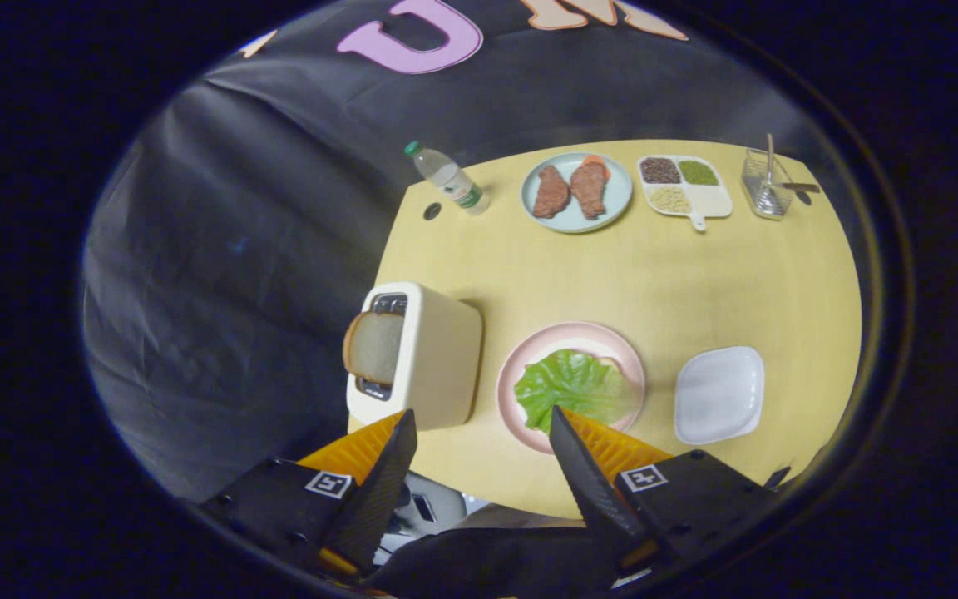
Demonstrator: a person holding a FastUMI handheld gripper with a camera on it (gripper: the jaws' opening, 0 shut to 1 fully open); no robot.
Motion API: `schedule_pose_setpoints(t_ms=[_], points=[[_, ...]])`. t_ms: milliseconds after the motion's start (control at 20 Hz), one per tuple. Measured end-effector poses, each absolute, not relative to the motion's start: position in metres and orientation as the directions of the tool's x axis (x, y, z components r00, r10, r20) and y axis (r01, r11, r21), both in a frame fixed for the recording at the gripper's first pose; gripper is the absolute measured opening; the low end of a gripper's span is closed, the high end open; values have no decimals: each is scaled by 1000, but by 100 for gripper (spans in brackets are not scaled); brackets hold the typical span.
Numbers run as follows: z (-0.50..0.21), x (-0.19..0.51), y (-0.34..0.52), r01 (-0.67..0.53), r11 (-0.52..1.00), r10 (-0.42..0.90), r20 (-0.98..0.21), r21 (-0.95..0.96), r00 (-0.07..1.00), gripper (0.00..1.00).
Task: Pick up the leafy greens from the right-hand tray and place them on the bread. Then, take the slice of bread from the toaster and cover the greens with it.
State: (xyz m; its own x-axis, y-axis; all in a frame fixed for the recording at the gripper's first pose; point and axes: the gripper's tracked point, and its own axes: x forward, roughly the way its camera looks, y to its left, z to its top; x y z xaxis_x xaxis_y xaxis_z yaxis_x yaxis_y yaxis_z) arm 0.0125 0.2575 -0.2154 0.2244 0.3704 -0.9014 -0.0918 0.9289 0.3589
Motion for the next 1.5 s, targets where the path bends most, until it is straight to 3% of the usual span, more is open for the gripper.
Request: schedule_pose_setpoints(t_ms=[500,850,1500], points=[[-211,37,397,-196,884,455,-879,426,145,100],[-263,42,438,-170,907,401,-914,385,71,99],[-317,44,437,-184,955,242,-970,234,21,36]])
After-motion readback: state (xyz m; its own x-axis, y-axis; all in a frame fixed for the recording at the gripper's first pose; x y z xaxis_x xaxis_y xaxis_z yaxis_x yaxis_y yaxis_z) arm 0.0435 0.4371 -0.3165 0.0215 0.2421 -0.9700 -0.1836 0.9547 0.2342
